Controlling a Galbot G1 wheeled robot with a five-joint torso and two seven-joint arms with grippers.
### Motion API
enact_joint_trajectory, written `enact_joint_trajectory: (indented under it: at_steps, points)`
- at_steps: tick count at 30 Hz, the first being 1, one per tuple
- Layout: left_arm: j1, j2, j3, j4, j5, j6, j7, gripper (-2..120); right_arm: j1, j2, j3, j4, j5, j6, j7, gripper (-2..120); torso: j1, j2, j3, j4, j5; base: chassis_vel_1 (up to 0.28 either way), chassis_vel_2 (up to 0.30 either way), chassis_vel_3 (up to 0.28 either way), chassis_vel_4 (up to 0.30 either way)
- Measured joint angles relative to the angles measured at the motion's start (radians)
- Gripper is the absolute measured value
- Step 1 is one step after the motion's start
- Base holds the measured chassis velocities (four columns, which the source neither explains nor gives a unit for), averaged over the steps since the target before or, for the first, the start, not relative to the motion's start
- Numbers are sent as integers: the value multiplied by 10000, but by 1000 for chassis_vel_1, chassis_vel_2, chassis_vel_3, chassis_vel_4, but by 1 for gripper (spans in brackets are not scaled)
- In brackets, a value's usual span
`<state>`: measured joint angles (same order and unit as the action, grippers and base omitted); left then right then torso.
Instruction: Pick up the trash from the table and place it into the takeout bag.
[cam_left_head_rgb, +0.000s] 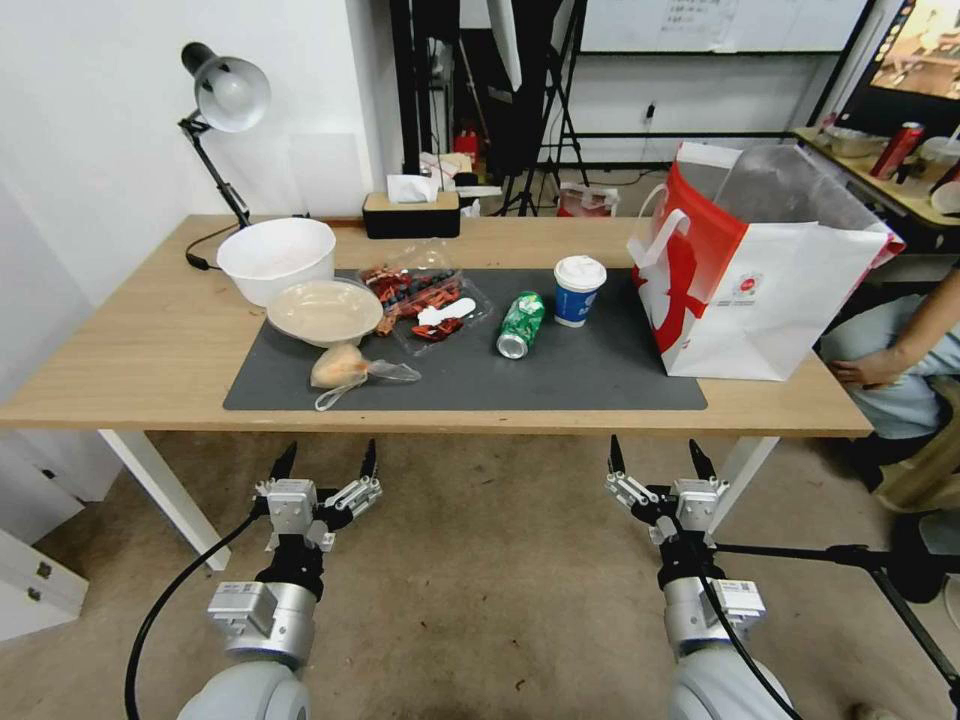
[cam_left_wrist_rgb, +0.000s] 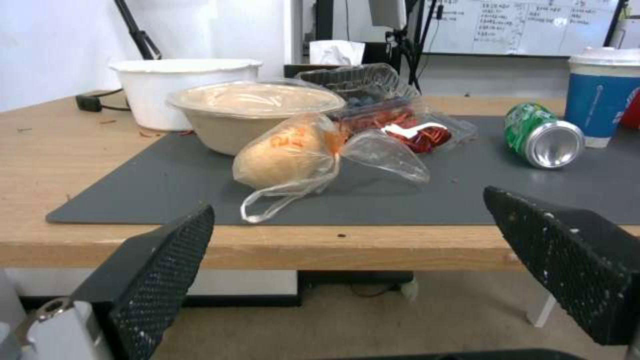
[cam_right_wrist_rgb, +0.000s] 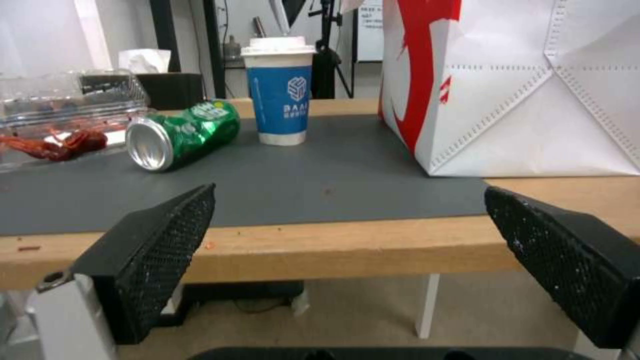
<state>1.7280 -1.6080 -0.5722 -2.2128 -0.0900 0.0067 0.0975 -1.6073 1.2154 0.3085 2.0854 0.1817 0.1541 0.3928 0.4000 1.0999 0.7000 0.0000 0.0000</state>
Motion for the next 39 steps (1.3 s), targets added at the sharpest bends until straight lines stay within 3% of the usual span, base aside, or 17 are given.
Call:
enact_joint_trajectory:
  at_steps: [13, 24, 29, 39]
  points:
    - [-38, 0, -93, 10, -36, 0, -5, 100, 750, -119, -246, 461, 541, -817, 121, 100, 0, 0, 0, 0, 0, 0, 0, 0, 0]
    - [-16, 0, -105, 31, -42, -54, -2, 100, 2642, -294, -903, 460, 2301, -2692, 621, 100, 1, 0, 0, 0, 1, 0, 0, 0, 0]
    - [8, 0, -164, 34, -15, -78, 12, 100, 4173, 11, -1443, -10, 3398, -3751, 1210, 100, 1, 0, 0, -2, 0, 0, 0, 0, 0]
    - [64, 0, -264, 35, 58, -126, 37, 100, 6320, 818, -2477, -1557, 4108, -4523, 2050, 100, 1, -1, 1, 1, 0, 0, 0, 0, 0]
